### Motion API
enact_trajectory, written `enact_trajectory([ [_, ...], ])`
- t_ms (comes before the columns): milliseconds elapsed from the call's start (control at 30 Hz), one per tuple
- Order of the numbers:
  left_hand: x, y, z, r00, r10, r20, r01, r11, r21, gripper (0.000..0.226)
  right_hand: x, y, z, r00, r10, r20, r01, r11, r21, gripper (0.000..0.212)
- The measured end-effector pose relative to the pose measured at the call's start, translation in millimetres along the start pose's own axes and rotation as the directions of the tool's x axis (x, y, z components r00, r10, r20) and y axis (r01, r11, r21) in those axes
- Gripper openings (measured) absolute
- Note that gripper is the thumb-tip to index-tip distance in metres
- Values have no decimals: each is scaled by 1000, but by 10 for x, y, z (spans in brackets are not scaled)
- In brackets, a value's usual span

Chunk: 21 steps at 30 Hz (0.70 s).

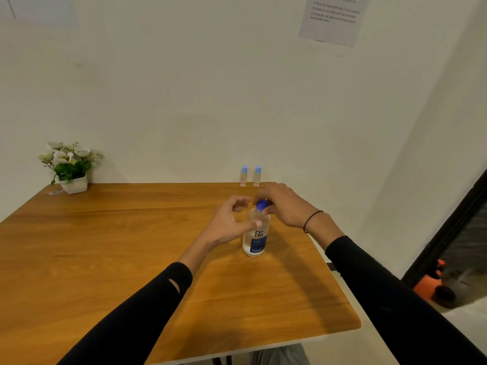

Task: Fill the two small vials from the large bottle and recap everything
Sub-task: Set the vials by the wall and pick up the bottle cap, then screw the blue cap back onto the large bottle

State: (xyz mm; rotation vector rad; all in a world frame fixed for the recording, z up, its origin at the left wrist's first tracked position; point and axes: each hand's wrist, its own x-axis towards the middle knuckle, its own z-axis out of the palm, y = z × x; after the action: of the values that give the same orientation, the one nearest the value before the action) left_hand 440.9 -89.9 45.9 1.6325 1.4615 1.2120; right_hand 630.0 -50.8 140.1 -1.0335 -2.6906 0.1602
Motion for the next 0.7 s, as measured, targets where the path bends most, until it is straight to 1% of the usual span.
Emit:
enact_trajectory([
  [33,-2,-42,48,999,-6,31,5,1000,26,85,26,-11,10,1000,-6,16,7,999,-45,22],
  [67,-1,-72,91,999,-5,43,3,999,41,86,54,-20,22,1000,-8,21,10,997,-77,21],
  [133,10,-103,150,1000,-5,11,4,999,51,80,110,-59,24,998,1,55,8,989,-149,18],
  [167,17,-104,160,1000,-8,-12,9,998,58,79,141,-65,15,996,31,80,-16,983,-185,13],
  [200,19,-101,163,1000,-11,-24,13,998,65,79,169,-77,-13,992,59,111,-36,979,-202,4],
  [233,18,-100,163,1000,-9,-28,11,998,68,79,196,-100,-45,986,97,134,-65,972,-226,12],
  [267,9,-104,159,1000,-9,-30,11,998,68,79,221,-113,-63,980,128,152,-85,962,-261,27],
  [300,-5,-97,155,999,-10,-30,12,998,65,77,240,-124,-74,975,157,154,-101,943,-318,39],
  [333,-16,-95,153,999,-14,-33,16,998,61,74,253,-144,-82,975,168,146,-100,917,-386,47],
  [400,-29,-90,154,999,-9,-40,11,999,53,64,250,-183,-83,975,176,136,-90,871,-483,53],
  [433,-30,-90,157,999,-4,-42,7,999,54,62,240,-184,-77,976,174,134,-89,871,-484,54],
  [500,-32,-90,161,999,-9,-41,11,999,45,68,221,-155,-85,979,134,154,-67,922,-381,48],
  [567,-29,-99,154,999,-25,-41,26,999,33,75,206,-123,-104,980,41,193,4,974,-228,34],
  [600,-32,-98,152,999,-25,-41,27,999,35,76,204,-114,-102,980,7,201,34,979,-201,23],
  [667,-39,-90,152,999,-19,-39,21,999,38,75,207,-109,-81,982,20,186,27,969,-247,5],
  [700,-41,-88,151,999,-17,-39,18,999,36,74,209,-134,-78,984,45,171,5,960,-281,9],
])
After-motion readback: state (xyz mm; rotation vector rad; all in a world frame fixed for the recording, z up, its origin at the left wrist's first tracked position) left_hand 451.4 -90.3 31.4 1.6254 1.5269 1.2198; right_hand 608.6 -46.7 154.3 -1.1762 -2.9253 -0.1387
